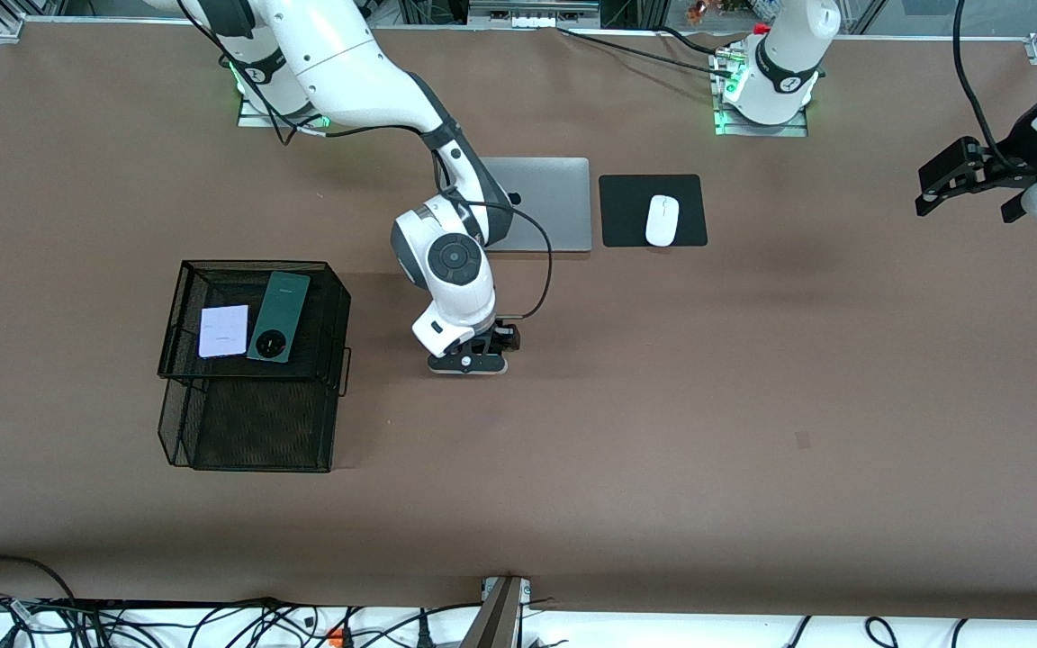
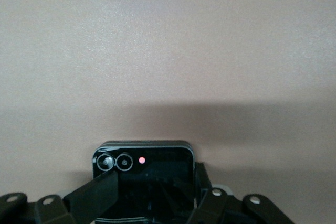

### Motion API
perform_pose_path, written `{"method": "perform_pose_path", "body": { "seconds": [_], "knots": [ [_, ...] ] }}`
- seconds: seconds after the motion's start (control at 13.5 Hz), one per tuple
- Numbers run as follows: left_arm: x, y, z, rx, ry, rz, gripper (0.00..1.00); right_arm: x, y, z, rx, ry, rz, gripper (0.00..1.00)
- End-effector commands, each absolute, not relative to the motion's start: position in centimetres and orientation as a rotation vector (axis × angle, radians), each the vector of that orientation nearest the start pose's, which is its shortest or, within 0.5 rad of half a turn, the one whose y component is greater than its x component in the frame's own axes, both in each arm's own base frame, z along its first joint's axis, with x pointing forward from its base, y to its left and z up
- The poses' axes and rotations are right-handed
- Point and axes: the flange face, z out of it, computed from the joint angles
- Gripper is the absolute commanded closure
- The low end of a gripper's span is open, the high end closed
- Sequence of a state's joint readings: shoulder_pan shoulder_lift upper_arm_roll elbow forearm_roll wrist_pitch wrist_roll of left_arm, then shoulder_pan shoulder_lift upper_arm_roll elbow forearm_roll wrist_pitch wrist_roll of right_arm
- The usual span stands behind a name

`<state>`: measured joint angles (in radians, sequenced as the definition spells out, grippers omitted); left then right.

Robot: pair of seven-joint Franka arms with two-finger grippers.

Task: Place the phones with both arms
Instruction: 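Lift the black flip phone with the right gripper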

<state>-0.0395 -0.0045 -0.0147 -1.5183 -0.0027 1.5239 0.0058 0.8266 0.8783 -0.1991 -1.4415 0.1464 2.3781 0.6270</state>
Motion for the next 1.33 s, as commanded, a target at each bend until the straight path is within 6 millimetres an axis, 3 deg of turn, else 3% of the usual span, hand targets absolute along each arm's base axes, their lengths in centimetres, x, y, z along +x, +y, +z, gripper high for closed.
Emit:
{"method": "perform_pose_path", "body": {
  "seconds": [0.0, 0.3, 0.37, 0.52, 0.81, 1.26],
  "knots": [
    [54.5, -3.1, 65.5, -3.143, 0.092, -0.017, 0.0, 57.2, 45.6, 18.1, -3.088, 0.106, -0.135, 0.33],
    [54.5, -3.1, 65.6, -3.143, 0.092, -0.019, 0.0, 57.3, 45.8, 19.0, -3.046, 0.153, -0.106, 0.3],
    [54.5, -3.1, 65.6, -3.143, 0.092, -0.019, 0.0, 57.4, 45.7, 19.3, -3.043, 0.157, -0.106, 0.24],
    [54.5, -3.1, 65.6, -3.143, 0.092, -0.019, 0.0, 57.6, 45.8, 20.3, -3.025, 0.172, -0.112, 0.03],
    [54.5, -3.1, 65.6, -3.144, 0.09, -0.019, 0.0, 57.4, 46.1, 20.2, -2.996, 0.21, -0.094, 0.01],
    [54.5, -3.1, 65.5, -3.144, 0.09, -0.017, 0.0, 55.9, 47.1, 19.0, -3.032, 0.094, -0.074, 0.01]
  ]
}}
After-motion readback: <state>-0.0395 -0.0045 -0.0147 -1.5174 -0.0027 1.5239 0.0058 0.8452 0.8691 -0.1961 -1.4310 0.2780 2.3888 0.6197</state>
